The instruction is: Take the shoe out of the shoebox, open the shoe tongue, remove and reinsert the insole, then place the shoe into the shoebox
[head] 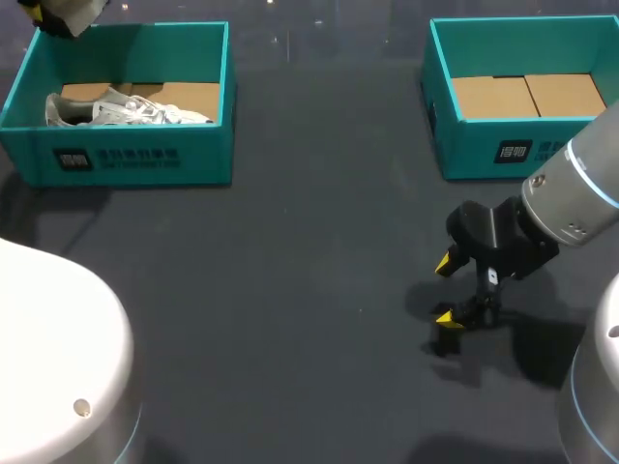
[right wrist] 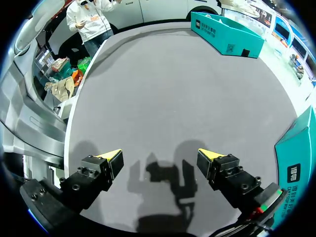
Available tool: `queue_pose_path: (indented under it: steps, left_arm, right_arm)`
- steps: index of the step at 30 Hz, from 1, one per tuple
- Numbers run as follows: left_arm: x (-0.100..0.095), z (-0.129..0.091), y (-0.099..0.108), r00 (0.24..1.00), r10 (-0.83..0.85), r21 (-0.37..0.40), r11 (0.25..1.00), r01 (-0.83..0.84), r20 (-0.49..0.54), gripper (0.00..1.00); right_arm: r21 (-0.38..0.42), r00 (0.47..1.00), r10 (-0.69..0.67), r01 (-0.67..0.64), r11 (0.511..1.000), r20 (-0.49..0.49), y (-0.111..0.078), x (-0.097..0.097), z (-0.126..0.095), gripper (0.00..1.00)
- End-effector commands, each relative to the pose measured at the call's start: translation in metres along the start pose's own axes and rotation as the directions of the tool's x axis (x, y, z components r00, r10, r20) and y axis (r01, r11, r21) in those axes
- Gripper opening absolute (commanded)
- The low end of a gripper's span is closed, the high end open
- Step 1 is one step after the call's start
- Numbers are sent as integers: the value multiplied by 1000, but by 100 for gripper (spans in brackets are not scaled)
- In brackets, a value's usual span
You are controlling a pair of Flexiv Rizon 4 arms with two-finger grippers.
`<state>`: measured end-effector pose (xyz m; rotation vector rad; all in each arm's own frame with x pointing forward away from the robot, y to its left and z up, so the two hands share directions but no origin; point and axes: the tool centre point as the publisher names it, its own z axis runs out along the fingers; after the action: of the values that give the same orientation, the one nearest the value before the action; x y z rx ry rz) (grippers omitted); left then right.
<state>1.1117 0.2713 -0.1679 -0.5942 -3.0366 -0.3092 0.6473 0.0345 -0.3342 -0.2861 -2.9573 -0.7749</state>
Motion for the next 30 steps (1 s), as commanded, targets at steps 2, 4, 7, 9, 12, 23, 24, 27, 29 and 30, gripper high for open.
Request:
queue_pose_path:
  steps: [2, 4, 7, 9, 12, 23, 24, 27, 29, 30]
  left_arm:
    - [4, 3, 2, 962, 247, -174, 959, -225, 114, 0]
    - [4, 3, 2, 962, 247, -174, 959, -225, 114, 0]
    - [4, 3, 2, 962, 247, -174, 959, -225, 114, 0]
    - [4, 3, 2, 962, 247, -174, 959, -225, 114, 0]
    - [3, 5, 4, 924, 365, -176, 923, -343, 113, 0]
    - [-6, 17, 34, 713, 689, -263, 718, -645, 132, 0]
    - [-6, 17, 34, 713, 689, -263, 718, -645, 132, 0]
    - [-6, 17, 34, 713, 689, -263, 718, -645, 132, 0]
    - [-6, 17, 34, 713, 689, -263, 718, -645, 132, 0]
    - [-6, 17, 34, 713, 689, -263, 718, -645, 132, 0]
  right_arm:
    - [1, 1000, 0, 0, 1000, 3, 0, 1, 1, 100]
    - [1, 1000, 0, 0, 1000, 3, 0, 1, 1, 100]
    - [1, 1000, 0, 0, 1000, 3, 0, 1, 1, 100]
    - [1, 1000, 0, 0, 1000, 3, 0, 1, 1, 100]
    - [1, 1000, 0, 0, 1000, 3, 0, 1, 1, 100]
    - [1, 1000, 0, 0, 1000, 3, 0, 1, 1, 100]
    - [1, 1000, 0, 0, 1000, 3, 0, 1, 1, 100]
    - [1, 1000, 0, 0, 1000, 3, 0, 1, 1, 100]
    - [1, 1000, 0, 0, 1000, 3, 0, 1, 1, 100]
    - [1, 1000, 0, 0, 1000, 3, 0, 1, 1, 100]
